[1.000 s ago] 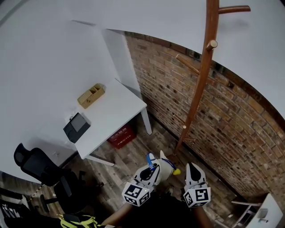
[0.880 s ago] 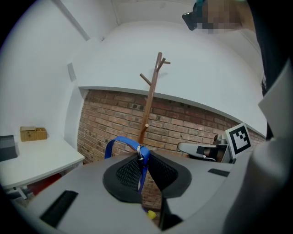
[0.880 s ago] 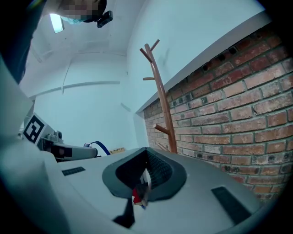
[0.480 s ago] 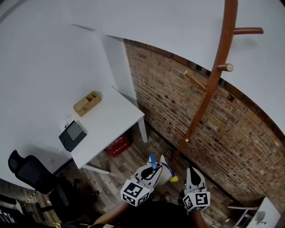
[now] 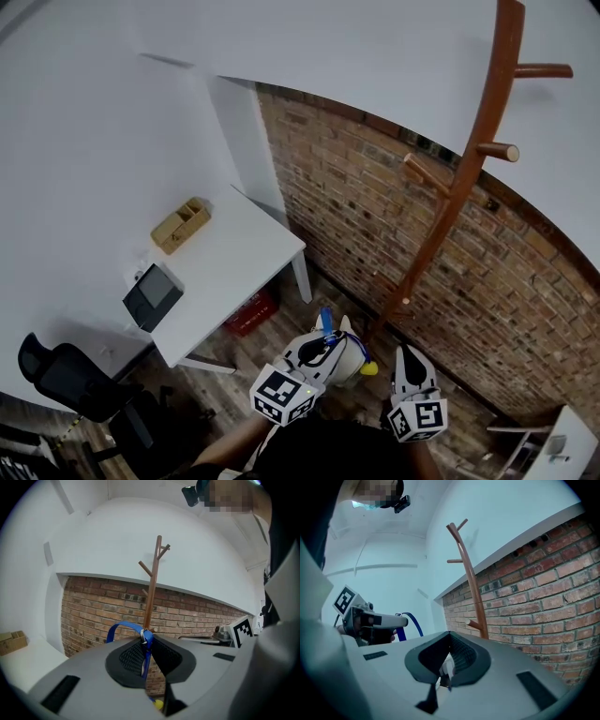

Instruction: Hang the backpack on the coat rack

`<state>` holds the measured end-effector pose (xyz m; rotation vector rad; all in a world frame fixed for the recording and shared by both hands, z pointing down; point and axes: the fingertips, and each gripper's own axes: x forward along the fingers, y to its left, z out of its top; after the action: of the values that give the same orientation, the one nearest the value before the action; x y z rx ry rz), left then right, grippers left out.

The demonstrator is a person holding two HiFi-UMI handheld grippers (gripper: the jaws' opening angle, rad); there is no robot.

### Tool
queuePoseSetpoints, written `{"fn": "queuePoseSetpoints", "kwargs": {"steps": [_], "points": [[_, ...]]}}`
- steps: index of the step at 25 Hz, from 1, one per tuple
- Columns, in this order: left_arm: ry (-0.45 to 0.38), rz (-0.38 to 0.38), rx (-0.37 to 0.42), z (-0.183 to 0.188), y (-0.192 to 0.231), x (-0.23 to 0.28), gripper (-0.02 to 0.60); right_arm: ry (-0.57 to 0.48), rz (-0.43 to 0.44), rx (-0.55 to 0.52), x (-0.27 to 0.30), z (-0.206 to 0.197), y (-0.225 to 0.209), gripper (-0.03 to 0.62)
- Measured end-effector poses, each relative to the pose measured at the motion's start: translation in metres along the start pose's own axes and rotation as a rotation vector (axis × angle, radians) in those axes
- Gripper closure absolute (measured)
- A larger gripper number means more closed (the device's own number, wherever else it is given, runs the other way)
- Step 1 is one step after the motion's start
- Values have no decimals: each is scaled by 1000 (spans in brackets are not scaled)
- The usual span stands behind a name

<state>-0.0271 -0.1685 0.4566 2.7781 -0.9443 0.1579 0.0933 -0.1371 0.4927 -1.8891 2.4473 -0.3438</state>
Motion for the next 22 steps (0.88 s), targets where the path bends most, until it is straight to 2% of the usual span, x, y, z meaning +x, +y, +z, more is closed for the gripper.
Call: {"fn": "queuePoseSetpoints", "kwargs": {"steps": [6, 13, 22], "points": [[-15, -21, 48, 20, 12, 8, 538, -15, 7, -16, 13, 11, 2, 582], [-37, -68, 116, 60, 20, 20, 538, -41, 1, -24, 24, 28, -1, 582], [-80, -129, 125, 101, 23, 29, 538, -58, -4, -46, 23, 46, -3, 582]]}}
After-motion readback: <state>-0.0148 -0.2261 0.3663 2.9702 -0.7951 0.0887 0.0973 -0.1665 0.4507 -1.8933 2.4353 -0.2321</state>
